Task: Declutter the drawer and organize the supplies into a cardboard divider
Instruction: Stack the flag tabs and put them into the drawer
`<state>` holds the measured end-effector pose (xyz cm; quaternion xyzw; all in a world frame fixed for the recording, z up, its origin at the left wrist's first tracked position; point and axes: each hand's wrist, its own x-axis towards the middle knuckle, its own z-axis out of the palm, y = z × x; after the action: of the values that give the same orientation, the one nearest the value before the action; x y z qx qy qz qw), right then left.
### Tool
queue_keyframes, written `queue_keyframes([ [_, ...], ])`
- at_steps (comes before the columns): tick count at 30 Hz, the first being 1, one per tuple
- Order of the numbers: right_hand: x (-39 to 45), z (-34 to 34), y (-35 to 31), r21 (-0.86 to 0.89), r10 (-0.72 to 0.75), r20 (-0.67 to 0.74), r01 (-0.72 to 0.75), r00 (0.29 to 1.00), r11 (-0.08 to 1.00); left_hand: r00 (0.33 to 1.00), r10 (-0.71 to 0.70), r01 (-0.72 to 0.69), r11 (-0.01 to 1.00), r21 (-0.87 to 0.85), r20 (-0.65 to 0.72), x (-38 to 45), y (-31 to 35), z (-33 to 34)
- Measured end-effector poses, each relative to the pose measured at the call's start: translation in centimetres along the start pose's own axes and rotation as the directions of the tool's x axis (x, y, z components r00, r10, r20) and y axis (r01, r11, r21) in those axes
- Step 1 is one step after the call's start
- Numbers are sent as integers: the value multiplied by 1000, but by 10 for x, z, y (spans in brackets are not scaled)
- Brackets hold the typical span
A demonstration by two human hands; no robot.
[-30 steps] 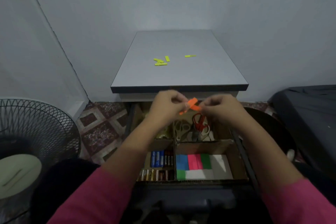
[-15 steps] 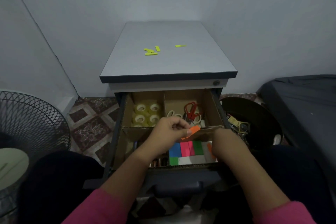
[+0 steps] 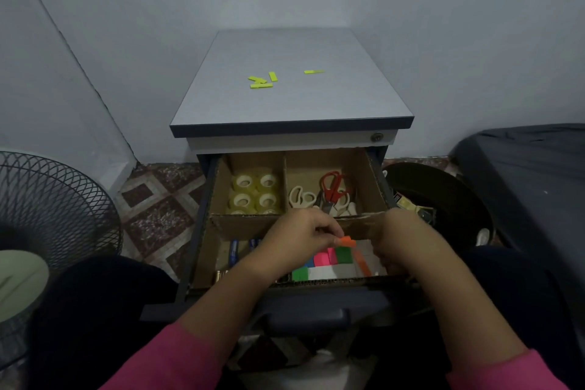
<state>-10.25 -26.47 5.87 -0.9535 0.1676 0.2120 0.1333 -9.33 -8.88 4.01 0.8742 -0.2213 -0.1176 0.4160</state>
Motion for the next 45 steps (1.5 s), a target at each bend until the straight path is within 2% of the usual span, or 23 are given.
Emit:
queue_keyframes([
  [3, -1, -15, 11, 107, -14, -5, 15, 1000, 994, 982, 135, -166, 948, 270, 131, 6, 10, 6],
  [6, -9, -20, 21, 293, -78, -118, 110, 990, 950, 933, 171, -310, 829, 465, 317, 23, 21, 17],
  [7, -10, -23, 22, 342, -79, -118, 115, 990, 933, 908, 161, -357, 779, 516, 386, 30, 25, 23],
  [8, -10, -26, 22, 367, -62, -58, 79, 996, 927, 885, 141, -393, 736, 551, 444, 35, 30, 28],
  [9, -8, -33, 17, 357, -20, 73, -7, 997, 934, 869, 115, -410, 711, 572, 481, 39, 35, 33],
  [11, -11, -49, 8, 251, 98, 358, -197, 928, 948, 862, 70, -394, 717, 575, 502, 43, 44, 39],
  [13, -8, -55, 5, 207, 120, 427, -226, 896, 952, 866, 56, -377, 726, 575, 498, 46, 49, 43],
  [18, 2, -47, 8, 176, 98, 407, -184, 908, 967, 876, 56, -352, 753, 556, 480, 47, 36, 40],
  [20, 7, -38, 11, 123, 61, 330, -107, 942, 987, 895, 115, -351, 780, 519, 432, 46, 22, 34],
  [22, 9, -22, 11, 25, -17, 144, 13, 989, 1000, 914, 166, -338, 818, 465, 371, 39, 12, 23],
  [24, 6, -7, 8, -39, -73, -30, 72, 997, 997, 922, 218, -345, 837, 425, 320, 29, 4, 10],
  [27, -2, 12, 0, -94, -129, -119, 118, 984, 988, 931, 270, -352, 845, 403, 248, 8, -9, -8],
  [29, -4, 22, -5, -131, -171, -138, 153, 975, 979, 936, 304, -351, 847, 399, 178, -7, -20, -16],
  [32, -2, 31, -10, -164, -153, -118, 133, 981, 978, 951, 296, -309, 879, 363, 94, -17, -31, -17],
  [41, -2, 36, -11, -172, -146, -138, 122, 980, 977, 953, 285, -303, 891, 338, 103, -15, -36, -8],
  [45, -5, 30, -11, -185, -149, -146, 121, 978, 975, 954, 292, -298, 910, 288, 64, -15, -34, -10],
])
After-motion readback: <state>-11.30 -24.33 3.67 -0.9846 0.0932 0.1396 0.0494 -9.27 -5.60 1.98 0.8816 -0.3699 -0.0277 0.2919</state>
